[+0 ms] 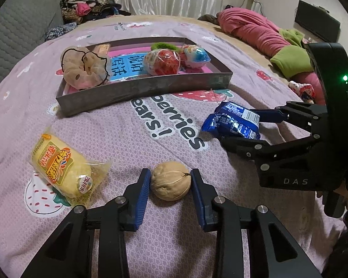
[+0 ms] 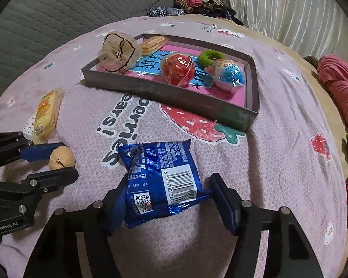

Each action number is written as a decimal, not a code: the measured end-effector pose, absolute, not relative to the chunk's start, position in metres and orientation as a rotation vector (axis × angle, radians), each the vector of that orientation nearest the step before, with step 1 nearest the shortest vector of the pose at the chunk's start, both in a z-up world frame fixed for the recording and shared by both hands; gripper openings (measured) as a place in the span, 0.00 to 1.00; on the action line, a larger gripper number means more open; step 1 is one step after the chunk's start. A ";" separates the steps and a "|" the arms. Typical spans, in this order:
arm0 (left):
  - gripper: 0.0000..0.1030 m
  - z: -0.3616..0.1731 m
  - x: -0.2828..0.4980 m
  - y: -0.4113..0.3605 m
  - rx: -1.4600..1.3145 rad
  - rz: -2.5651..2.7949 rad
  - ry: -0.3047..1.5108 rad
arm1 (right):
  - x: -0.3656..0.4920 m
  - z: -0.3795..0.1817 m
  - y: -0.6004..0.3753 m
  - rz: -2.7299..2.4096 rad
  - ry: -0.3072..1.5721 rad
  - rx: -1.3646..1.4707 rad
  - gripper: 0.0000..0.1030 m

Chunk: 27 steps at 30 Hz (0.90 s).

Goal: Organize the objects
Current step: 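Grasp the walnut with the left tool while the right tool grasps the blue snack bag, then carry the walnut and blue snack bag with both tools over the tray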

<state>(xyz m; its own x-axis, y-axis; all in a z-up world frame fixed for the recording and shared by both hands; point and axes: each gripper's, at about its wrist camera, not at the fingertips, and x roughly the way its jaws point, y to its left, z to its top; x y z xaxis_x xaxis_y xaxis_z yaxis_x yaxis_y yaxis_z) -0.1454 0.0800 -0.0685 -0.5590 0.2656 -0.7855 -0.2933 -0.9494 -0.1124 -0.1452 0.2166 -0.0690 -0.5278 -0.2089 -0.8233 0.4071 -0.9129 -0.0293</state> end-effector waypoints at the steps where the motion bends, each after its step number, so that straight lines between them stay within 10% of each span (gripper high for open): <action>1: 0.35 -0.068 -0.145 0.080 -1.263 2.525 0.043 | -0.145 -0.068 0.218 -2.452 0.293 1.278 0.65; 27: 0.35 -0.021 -0.131 0.064 -1.169 2.628 -0.005 | -0.124 -0.019 0.210 -2.486 0.242 1.169 0.64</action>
<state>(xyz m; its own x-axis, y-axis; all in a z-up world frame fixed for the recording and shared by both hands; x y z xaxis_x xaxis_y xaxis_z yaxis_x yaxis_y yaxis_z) -0.1312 0.0637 -0.0214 -0.6405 0.2409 -0.7292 -0.2380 -0.9650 -0.1098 -0.1239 0.2102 -0.0191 -0.5812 -0.2657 -0.7692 0.4091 -0.9125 0.0061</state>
